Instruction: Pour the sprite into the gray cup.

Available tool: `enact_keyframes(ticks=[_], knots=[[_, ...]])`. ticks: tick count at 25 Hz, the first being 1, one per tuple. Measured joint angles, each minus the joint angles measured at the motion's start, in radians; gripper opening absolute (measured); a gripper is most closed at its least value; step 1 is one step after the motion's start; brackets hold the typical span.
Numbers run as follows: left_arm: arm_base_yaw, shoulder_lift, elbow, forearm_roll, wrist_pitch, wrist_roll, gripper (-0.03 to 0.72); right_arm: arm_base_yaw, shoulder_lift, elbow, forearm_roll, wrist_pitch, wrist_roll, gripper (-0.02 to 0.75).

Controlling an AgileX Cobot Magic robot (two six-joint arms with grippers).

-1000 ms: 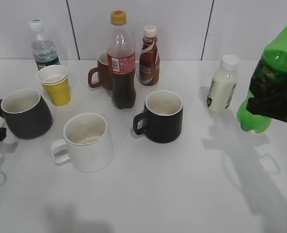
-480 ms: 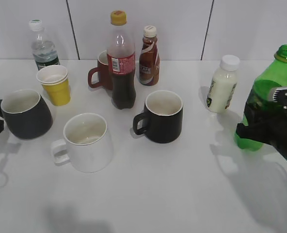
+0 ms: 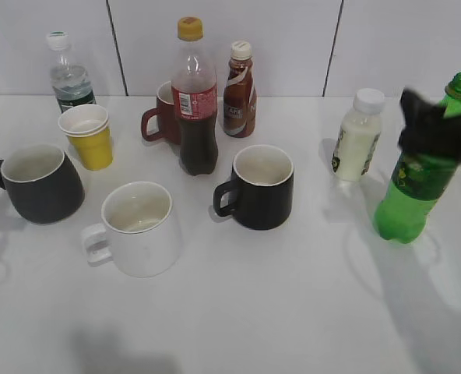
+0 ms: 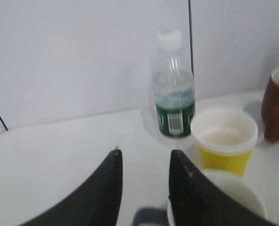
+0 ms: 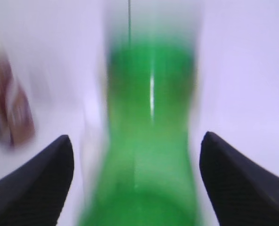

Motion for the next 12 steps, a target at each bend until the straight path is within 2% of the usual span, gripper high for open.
enact_keyframes(ticks=[4,7,9,12], knots=[[0.000,-0.199,-0.086,-0.003,0.289,-0.017,0.267,0.000,-0.220,-0.121,0.000,0.260,-0.107,0.627],[0.000,-0.363,-0.192,-0.049,0.626,-0.027,0.274,0.000,-0.382,-0.234,0.000,0.585,-0.131,0.626],[0.000,-0.475,-0.256,-0.066,0.870,-0.028,0.299,0.000,-0.493,-0.293,-0.008,0.774,-0.136,0.619],[0.000,-0.657,-0.314,-0.074,1.133,-0.028,0.365,0.000,-0.646,-0.340,-0.020,1.017,-0.139,0.610]])
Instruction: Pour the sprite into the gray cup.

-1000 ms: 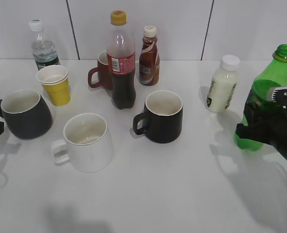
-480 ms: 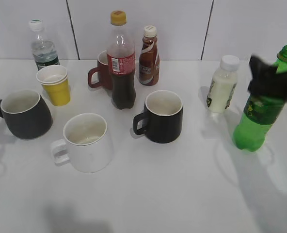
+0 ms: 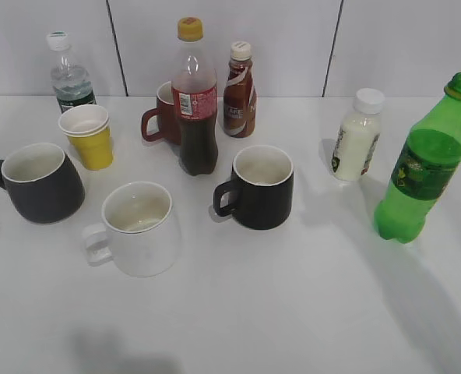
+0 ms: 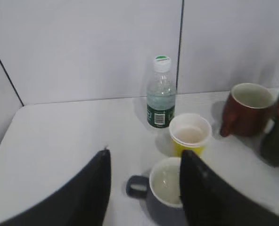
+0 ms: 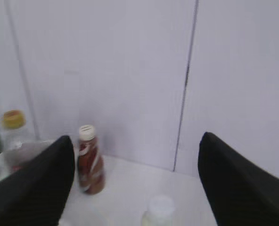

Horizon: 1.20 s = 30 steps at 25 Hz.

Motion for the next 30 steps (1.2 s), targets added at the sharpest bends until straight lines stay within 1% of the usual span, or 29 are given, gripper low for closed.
enact_keyframes(ticks=[3,5,7,10,12,14,17,19,21,25,27,30], knots=[[0.000,-0.162,-0.012,-0.016,0.187,0.000,0.400,0.000,-0.140,-0.005,-0.008,0.241,0.000,0.595],[0.000,-0.257,-0.013,-0.036,0.317,0.000,0.407,0.000,-0.230,-0.006,-0.008,0.437,0.006,0.587],[0.000,-0.357,-0.014,-0.046,0.447,0.000,0.409,0.000,-0.279,-0.006,-0.026,0.630,0.058,0.584],[0.000,-0.486,-0.014,-0.028,0.611,0.000,0.398,0.000,-0.354,-0.005,-0.130,0.915,0.202,0.579],[0.002,-0.555,-0.014,0.009,0.735,-0.001,0.391,0.000,-0.407,-0.005,-0.211,1.093,0.272,0.577],[0.016,-0.615,-0.014,0.043,0.843,-0.008,0.388,0.000,-0.470,0.004,-0.250,1.196,0.310,0.577],[0.038,-0.683,-0.010,0.066,0.932,-0.051,0.386,0.000,-0.602,0.045,-0.273,1.248,0.353,0.577],[0.039,-0.720,0.008,0.076,0.944,-0.076,0.386,0.000,-0.697,0.096,-0.289,1.254,0.368,0.577],[0.039,-0.747,0.026,0.078,0.949,-0.076,0.386,0.000,-0.794,0.132,-0.306,1.249,0.373,0.577],[0.039,-0.763,0.044,0.075,0.872,-0.083,0.384,0.000,-0.917,0.166,-0.325,1.187,0.376,0.575],[0.039,-0.764,0.069,0.062,0.815,-0.083,0.382,0.000,-0.927,0.170,-0.336,1.182,0.384,0.575],[0.039,-0.763,0.079,0.054,0.796,-0.083,0.375,0.000,-0.927,0.171,-0.341,1.178,0.389,0.562]])
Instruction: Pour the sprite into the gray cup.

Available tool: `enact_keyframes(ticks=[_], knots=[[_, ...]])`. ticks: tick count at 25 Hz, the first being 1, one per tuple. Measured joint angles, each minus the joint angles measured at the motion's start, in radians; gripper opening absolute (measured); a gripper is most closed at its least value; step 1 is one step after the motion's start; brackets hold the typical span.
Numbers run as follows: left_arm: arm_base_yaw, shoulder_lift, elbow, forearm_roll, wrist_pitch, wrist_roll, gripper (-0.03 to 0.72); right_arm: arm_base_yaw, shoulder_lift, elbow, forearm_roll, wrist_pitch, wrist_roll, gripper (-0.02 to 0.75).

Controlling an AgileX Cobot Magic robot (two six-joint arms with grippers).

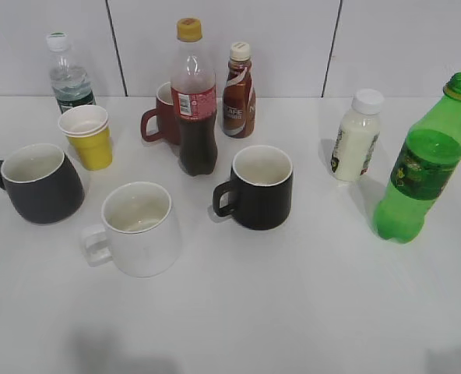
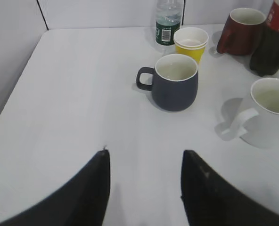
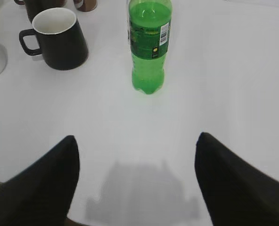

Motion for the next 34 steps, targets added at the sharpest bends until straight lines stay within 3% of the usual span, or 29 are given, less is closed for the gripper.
enact_keyframes(ticks=[8,16,34], knots=[[0.000,-0.008,0.000,0.000,-0.005,0.000,0.345,-0.027,0.000,0.000,0.000,-0.001,0.005,0.508],[0.000,-0.013,0.000,0.000,-0.008,0.000,0.284,-0.269,-0.030,0.000,-0.010,-0.002,0.006,0.503],[0.000,-0.013,0.000,0.000,-0.009,0.000,0.241,-0.276,-0.033,0.000,-0.014,-0.004,0.007,0.501]])
